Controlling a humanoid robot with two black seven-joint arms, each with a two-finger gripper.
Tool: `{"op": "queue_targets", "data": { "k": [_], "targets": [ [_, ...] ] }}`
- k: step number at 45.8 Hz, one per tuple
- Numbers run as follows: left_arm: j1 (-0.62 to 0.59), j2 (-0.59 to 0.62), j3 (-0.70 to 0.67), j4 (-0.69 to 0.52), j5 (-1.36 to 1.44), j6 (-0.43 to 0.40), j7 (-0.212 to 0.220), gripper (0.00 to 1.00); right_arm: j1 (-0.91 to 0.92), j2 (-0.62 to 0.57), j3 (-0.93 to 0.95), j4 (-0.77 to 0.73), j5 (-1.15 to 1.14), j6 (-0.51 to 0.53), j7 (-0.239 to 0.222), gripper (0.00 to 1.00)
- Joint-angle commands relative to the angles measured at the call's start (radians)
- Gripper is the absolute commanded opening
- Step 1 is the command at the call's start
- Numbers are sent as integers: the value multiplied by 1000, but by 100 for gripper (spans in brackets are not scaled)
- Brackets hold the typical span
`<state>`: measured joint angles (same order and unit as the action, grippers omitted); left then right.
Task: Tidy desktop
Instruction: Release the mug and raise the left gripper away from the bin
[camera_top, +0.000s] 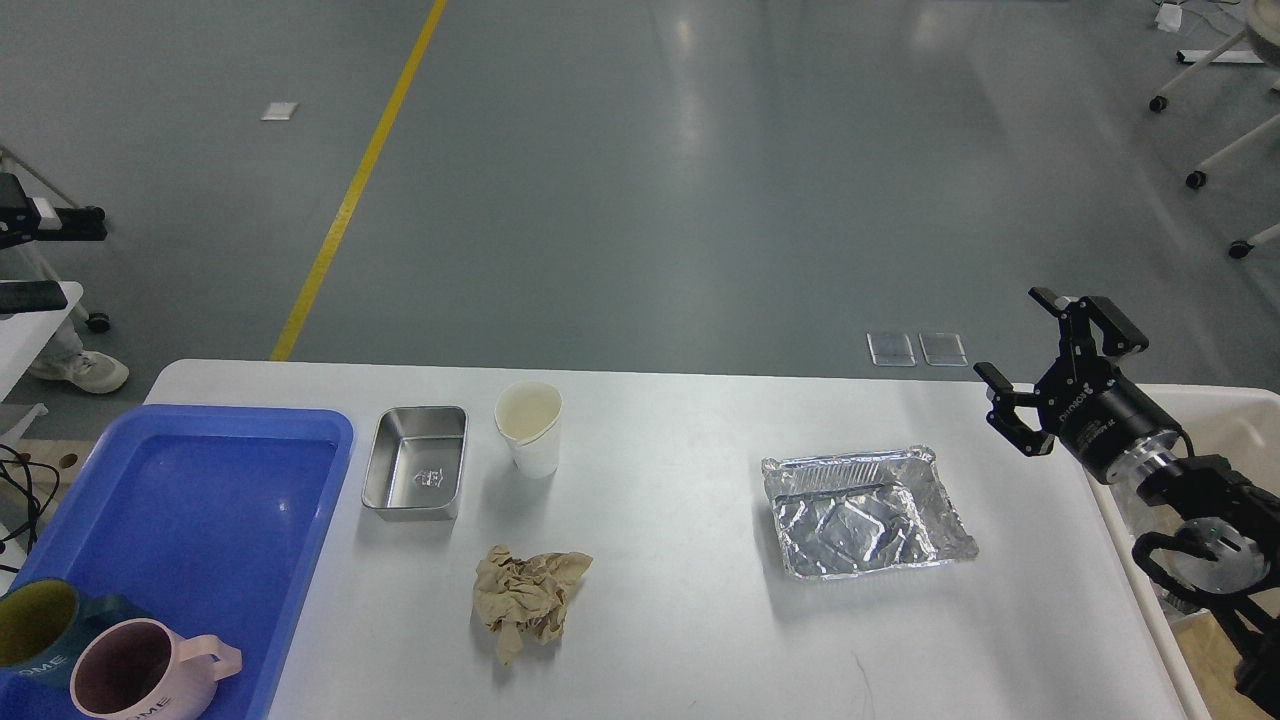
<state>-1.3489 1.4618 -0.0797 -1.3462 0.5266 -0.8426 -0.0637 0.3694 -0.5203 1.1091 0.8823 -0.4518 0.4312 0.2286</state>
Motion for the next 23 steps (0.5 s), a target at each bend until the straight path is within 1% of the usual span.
{"op": "queue_targets", "data": {
  "k": [1,6,10,18,23],
  "targets": [
    [-50,-9,0,4,1,-13,25,86,0,0,0,0,-1,0,-2,100],
    [-70,-24,0,10,7,-7,59,86,2,0,-2,0,-1,0,-2,100],
    [-70,-72,0,12,32,6,88,86,0,0,0,0,1,0,-2,100],
    [-52,-201,20,22,82,111,90,86,0,0,0,1,1,-2,-2,100],
    [-18,-329,58,84,139,184,88,86,0,0,0,1,1,-3,-2,100]
  ]
}}
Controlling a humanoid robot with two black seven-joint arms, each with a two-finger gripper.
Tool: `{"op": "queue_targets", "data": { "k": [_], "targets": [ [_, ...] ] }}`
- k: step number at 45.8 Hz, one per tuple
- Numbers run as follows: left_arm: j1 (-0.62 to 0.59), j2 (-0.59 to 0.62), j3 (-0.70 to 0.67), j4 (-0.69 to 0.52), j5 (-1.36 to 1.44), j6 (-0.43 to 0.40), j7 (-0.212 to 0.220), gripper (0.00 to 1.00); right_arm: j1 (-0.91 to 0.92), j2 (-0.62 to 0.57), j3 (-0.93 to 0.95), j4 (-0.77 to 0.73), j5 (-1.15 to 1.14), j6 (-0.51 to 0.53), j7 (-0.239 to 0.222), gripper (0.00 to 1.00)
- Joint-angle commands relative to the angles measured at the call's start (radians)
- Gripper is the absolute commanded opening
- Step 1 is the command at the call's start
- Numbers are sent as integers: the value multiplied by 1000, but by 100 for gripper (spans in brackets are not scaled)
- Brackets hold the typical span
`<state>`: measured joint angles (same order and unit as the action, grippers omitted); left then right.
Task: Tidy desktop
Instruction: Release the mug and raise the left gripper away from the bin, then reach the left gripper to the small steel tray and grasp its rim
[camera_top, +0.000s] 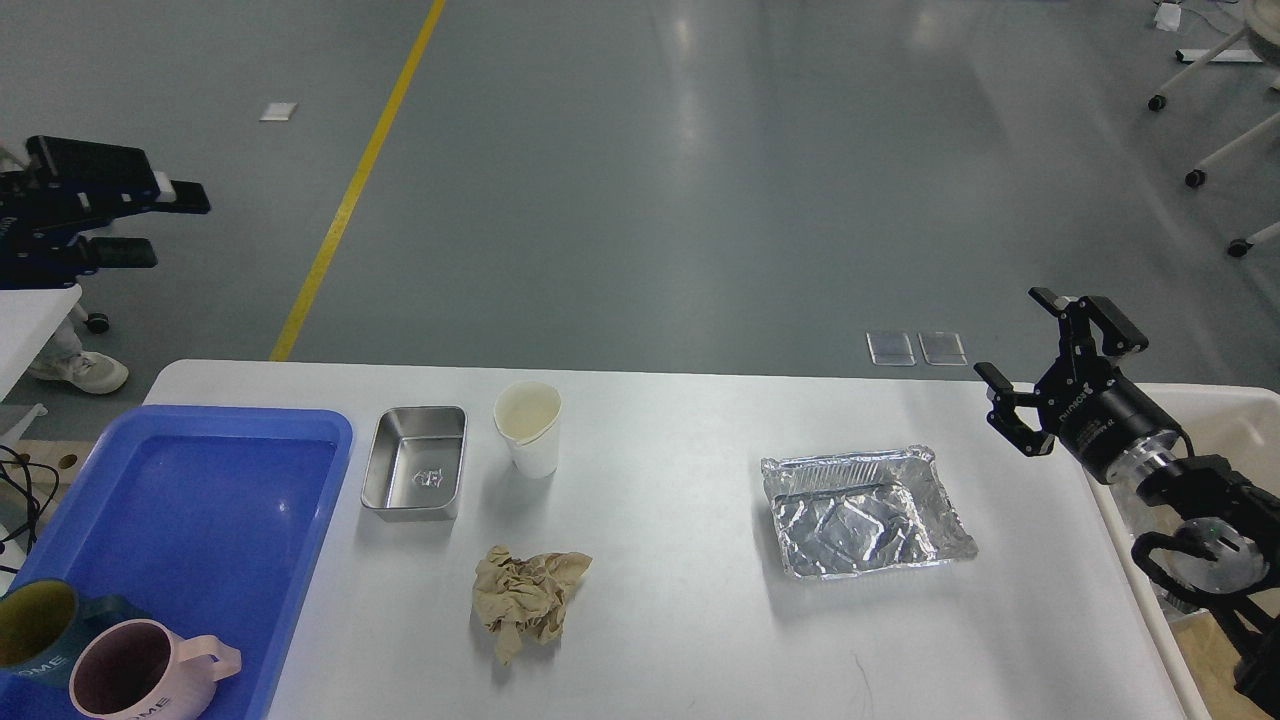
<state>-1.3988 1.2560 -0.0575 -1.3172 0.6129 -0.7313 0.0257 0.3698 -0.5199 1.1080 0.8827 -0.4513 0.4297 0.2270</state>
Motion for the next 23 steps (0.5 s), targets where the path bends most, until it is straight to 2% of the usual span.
{"op": "queue_targets", "data": {
  "k": [1,6,14,17,23],
  "targets": [
    [43,-154,42,68,63,90,-3,86,0,0,1,1,-1,-2,0,100],
    [112,-298,64,96,108,206,-9,86,0,0,1,1,0,-2,0,100],
    [230,-405,70,118,186,377,-7,86,-2,-3,0,-1,0,-2,0,100],
    [267,-429,68,127,200,408,-9,86,-2,-3,0,-1,0,-2,0,100],
    [299,-435,70,127,257,417,-21,83,-2,-2,0,-2,-1,-2,0,100]
  ]
}}
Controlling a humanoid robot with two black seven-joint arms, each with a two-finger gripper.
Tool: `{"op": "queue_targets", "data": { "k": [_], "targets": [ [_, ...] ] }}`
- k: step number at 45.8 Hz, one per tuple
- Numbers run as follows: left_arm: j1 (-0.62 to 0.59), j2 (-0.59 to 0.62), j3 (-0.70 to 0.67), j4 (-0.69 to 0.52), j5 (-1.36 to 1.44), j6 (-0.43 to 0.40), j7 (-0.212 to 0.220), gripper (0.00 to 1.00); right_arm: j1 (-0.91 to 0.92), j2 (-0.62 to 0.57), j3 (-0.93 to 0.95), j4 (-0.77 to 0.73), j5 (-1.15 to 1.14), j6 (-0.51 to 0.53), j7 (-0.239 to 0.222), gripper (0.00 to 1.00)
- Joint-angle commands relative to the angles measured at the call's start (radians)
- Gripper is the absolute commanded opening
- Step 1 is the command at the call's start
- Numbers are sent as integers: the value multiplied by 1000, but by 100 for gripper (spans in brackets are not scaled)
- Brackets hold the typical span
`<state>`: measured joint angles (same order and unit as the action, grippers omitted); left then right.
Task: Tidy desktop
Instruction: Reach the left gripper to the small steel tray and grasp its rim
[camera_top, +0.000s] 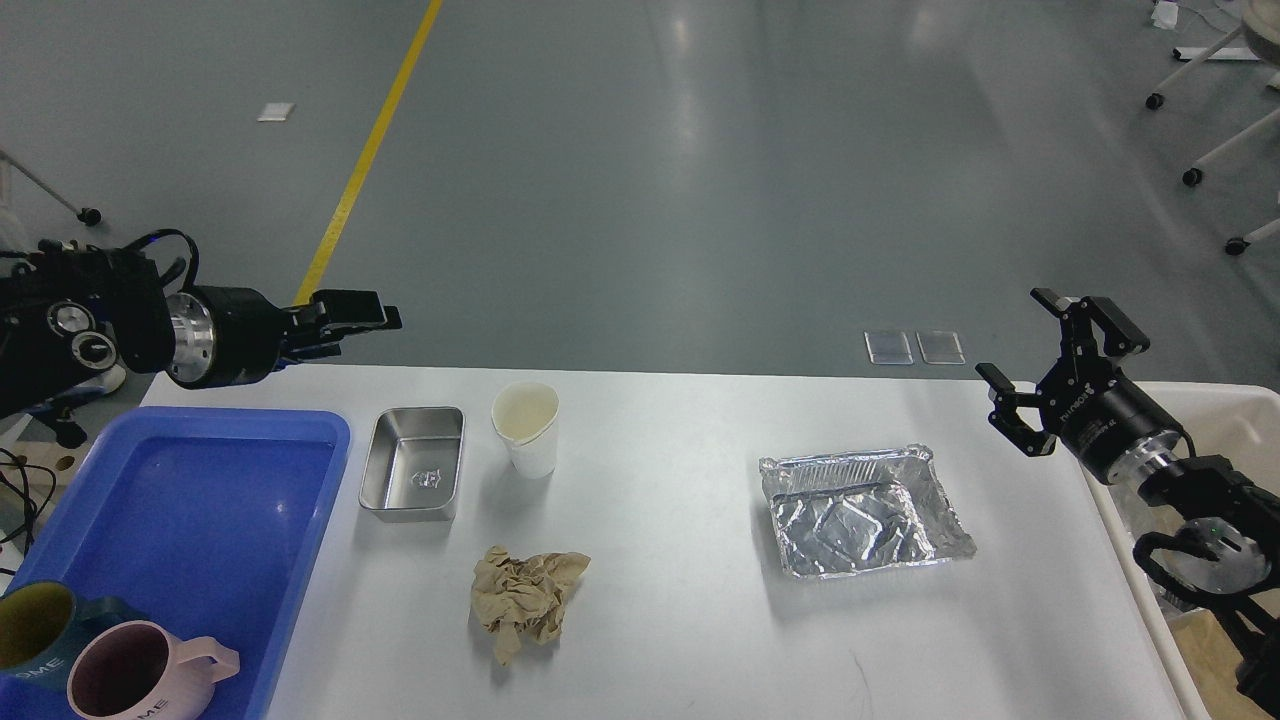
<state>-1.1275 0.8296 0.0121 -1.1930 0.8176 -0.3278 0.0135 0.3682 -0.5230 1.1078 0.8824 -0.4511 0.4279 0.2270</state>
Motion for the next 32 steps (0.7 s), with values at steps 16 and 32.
{"op": "queue_targets", "data": {
  "k": [16,32],
  "targets": [
    [144,-24,8,50,353,75,-7,80,-8,3,-9,-2,-1,2,2,100],
    [215,-247,9,239,359,96,0,73,-6,-3,-32,-8,-1,0,2,100]
  ]
}}
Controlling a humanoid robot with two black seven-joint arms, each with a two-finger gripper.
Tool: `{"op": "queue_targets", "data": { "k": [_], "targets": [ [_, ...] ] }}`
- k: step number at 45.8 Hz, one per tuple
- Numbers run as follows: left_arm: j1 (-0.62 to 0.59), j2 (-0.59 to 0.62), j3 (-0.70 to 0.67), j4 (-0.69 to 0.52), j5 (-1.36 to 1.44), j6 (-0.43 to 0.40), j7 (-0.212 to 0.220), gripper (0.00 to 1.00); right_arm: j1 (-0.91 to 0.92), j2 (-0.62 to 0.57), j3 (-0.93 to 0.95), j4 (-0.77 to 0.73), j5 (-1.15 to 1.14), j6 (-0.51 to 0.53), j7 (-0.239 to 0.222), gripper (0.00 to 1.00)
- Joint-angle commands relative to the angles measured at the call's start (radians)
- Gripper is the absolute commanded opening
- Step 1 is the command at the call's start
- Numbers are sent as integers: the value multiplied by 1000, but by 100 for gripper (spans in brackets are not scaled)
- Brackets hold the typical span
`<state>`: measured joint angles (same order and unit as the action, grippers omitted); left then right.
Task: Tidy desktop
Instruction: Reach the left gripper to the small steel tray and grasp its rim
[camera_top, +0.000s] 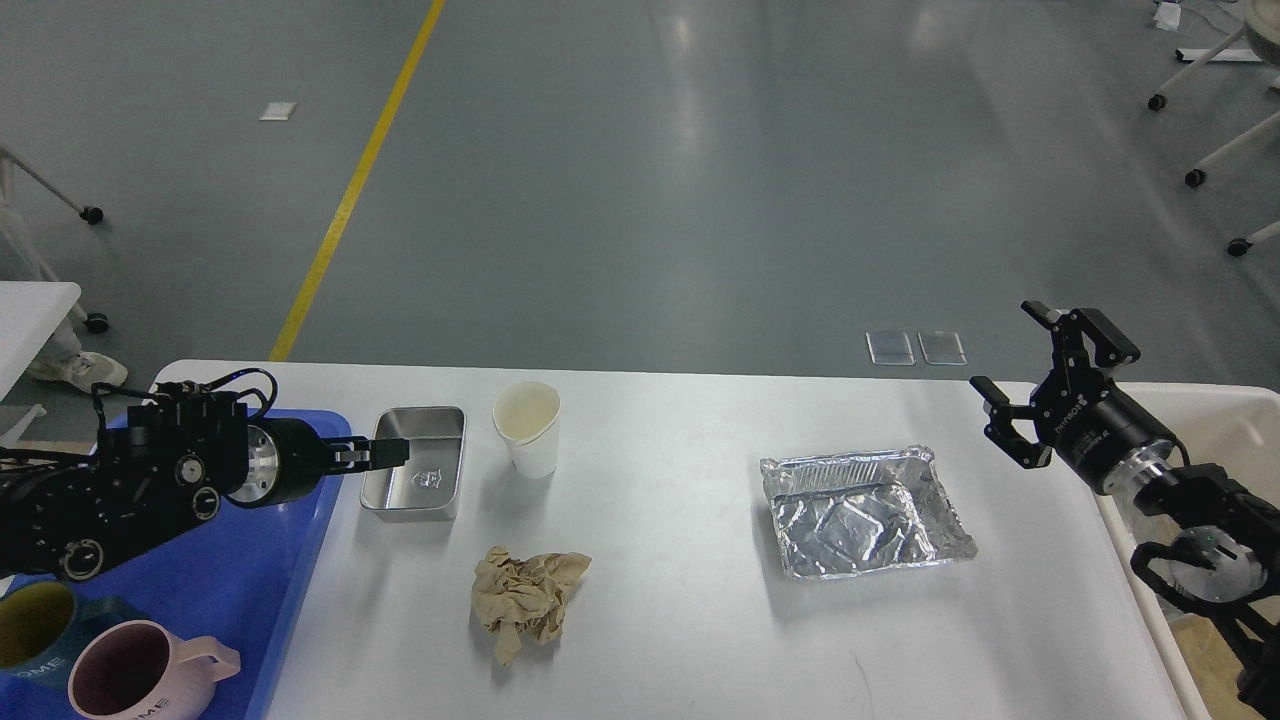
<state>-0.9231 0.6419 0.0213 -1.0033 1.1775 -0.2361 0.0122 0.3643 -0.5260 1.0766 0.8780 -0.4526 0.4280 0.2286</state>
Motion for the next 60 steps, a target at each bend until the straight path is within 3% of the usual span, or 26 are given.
{"op": "queue_targets", "data": {
  "k": [1,27,43,60],
  "targets": [
    [10,-67,0,49,-1,4,2,73,-4,0,-1,-5,0,0,0,100],
    [13,81,-4,40,-19,3,-15,74,-7,0,-1,-5,0,0,0,100],
    [29,7,-14,61,-25,8,0,79,-7,-2,-6,-7,0,1,0,100],
    [70,-96,-17,192,-27,21,-6,81,-10,-11,-7,-7,0,9,0,100]
  ]
}}
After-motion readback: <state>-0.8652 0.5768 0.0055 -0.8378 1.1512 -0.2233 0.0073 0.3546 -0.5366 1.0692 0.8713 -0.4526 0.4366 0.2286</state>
